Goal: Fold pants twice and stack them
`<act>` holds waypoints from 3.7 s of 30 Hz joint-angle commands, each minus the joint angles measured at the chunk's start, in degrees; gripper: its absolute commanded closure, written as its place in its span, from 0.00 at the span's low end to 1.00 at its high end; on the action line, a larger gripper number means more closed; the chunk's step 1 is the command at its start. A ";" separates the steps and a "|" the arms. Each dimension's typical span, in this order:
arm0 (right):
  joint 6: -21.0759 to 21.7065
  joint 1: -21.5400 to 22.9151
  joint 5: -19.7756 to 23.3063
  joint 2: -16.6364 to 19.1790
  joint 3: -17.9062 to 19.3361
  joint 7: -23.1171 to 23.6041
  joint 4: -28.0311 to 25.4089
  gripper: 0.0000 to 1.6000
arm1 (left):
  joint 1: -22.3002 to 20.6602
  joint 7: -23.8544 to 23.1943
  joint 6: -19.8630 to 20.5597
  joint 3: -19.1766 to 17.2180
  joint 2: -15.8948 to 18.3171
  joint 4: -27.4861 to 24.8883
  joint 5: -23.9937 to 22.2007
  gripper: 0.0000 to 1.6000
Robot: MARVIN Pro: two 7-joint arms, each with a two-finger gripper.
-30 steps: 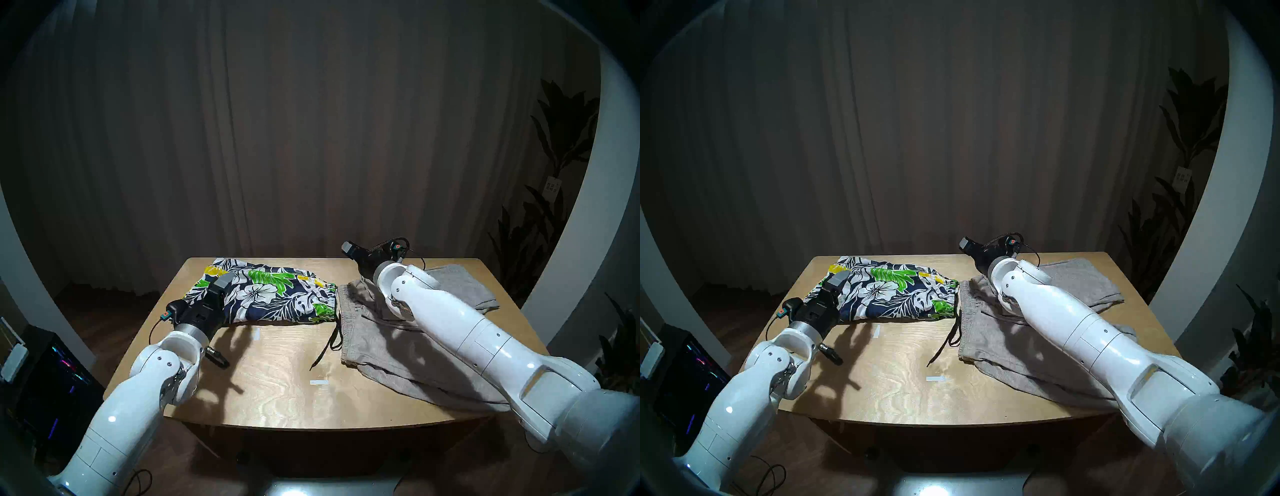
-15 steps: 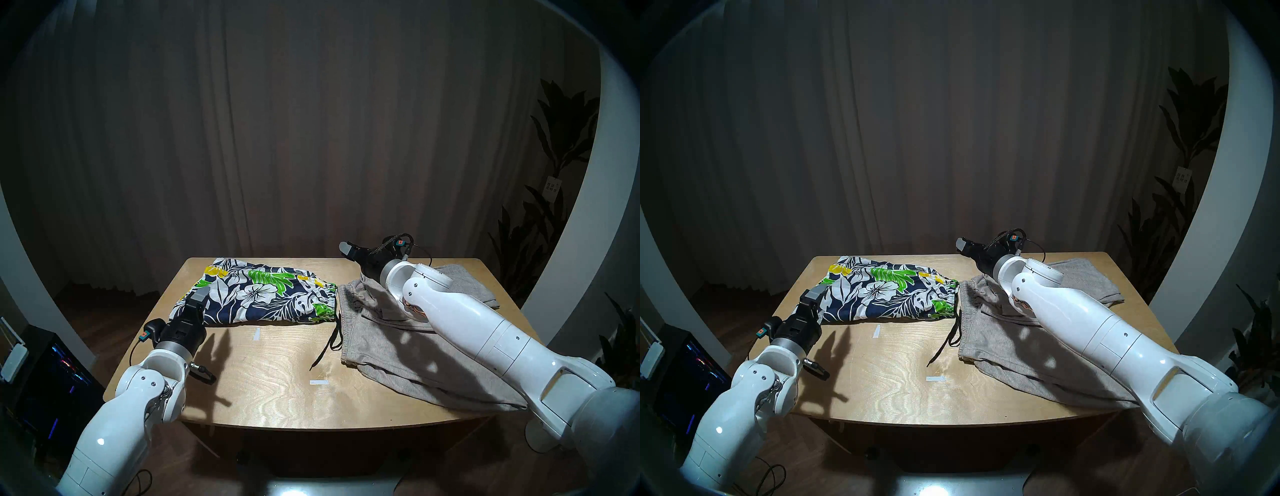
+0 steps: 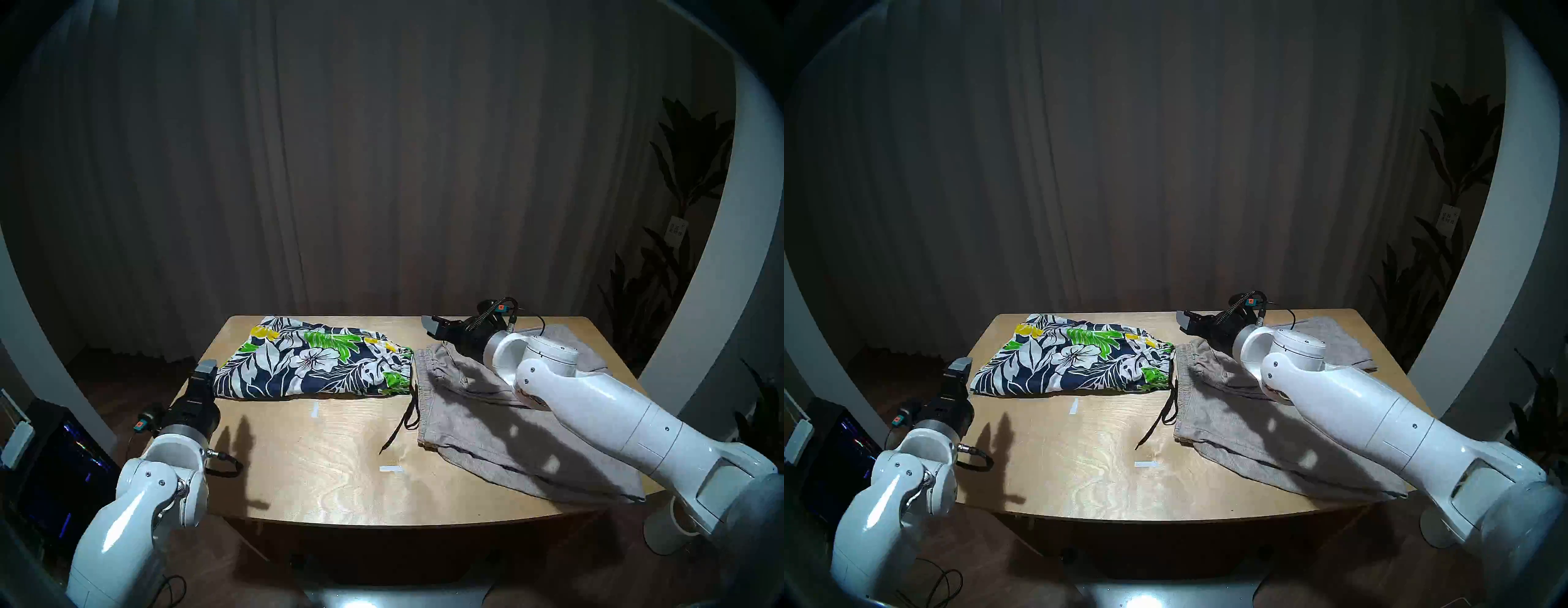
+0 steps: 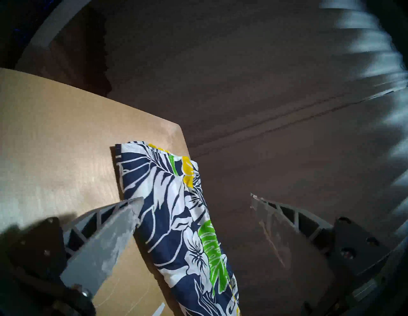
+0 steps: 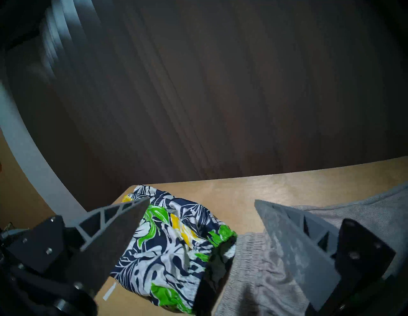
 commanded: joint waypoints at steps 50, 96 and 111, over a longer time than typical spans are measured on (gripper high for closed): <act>-3.81 -1.32 -2.32 4.22 2.72 -3.01 -7.40 0.00 | -18.43 -0.85 13.95 6.69 3.84 21.65 -5.17 0.00; -5.67 -1.50 -3.54 4.31 3.25 -6.93 -9.76 0.00 | -37.76 -4.49 24.15 16.90 0.87 45.95 -2.68 0.00; -6.68 -2.61 -3.90 6.17 3.31 -8.05 -11.25 0.00 | -41.62 -6.53 25.29 19.26 -1.31 50.57 -1.14 0.61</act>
